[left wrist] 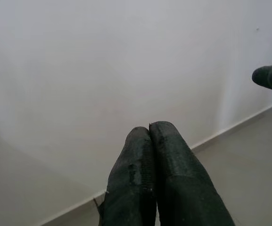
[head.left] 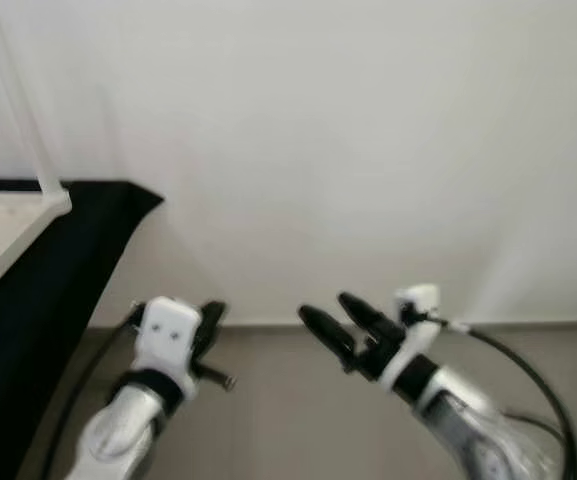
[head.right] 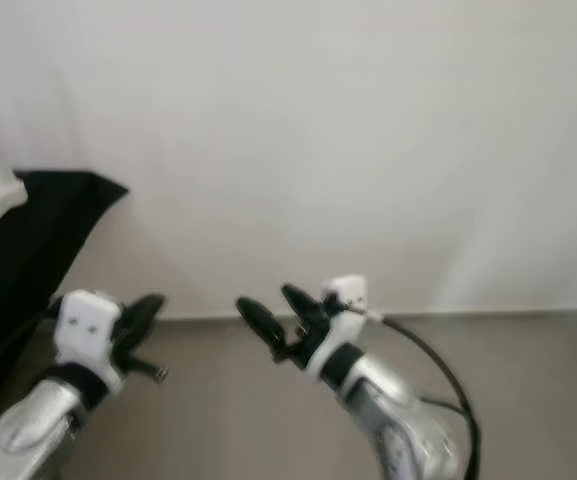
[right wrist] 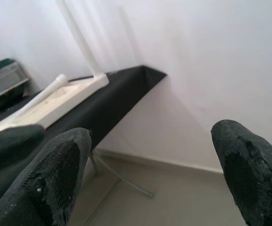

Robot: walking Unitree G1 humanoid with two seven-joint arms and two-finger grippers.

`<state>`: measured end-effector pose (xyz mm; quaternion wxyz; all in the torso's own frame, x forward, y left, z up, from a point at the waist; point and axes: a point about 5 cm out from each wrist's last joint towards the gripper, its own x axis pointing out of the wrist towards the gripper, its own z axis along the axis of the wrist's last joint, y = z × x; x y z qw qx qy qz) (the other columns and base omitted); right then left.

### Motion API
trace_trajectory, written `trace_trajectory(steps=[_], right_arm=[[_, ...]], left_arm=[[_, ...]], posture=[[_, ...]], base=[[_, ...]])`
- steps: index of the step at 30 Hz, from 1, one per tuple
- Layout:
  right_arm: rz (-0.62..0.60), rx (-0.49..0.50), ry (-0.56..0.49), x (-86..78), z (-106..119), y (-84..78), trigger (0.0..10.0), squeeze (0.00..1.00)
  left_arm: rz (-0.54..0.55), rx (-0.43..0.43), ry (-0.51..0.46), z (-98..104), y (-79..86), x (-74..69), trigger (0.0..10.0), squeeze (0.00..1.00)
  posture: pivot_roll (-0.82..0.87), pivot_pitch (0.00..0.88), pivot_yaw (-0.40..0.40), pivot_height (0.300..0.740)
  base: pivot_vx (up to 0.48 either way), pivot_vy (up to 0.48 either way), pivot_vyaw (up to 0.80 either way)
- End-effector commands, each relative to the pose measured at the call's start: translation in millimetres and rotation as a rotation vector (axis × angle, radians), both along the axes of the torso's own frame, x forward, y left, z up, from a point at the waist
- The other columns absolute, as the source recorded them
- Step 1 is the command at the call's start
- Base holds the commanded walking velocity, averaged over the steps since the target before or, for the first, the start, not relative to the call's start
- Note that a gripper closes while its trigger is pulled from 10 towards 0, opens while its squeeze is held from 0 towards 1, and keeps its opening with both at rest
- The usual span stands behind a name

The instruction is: Building children table

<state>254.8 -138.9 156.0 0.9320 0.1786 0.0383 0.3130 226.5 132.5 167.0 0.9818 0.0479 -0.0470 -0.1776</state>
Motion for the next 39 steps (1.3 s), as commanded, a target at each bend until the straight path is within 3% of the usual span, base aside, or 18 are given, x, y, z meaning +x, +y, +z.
trace_trajectory(steps=[1,39], right_arm=[[0.032,0.012,-0.026,-0.4,4.1,7.6,10.0,0.0],[0.073,0.056,-0.014,-5.3,0.0,8.9,10.0,0.0]], left_arm=[[0.021,0.011,0.008,-1.5,5.8,-0.1,10.0,0.0],[-0.001,-0.001,0.026,-5.7,3.9,-2.7,10.0,0.0]], posture=[[0.0,0.037,-0.07,0.74],[0.01,0.024,-0.07,0.74]], base=[[0.244,0.0,0.0],[0.216,0.0,0.0]])
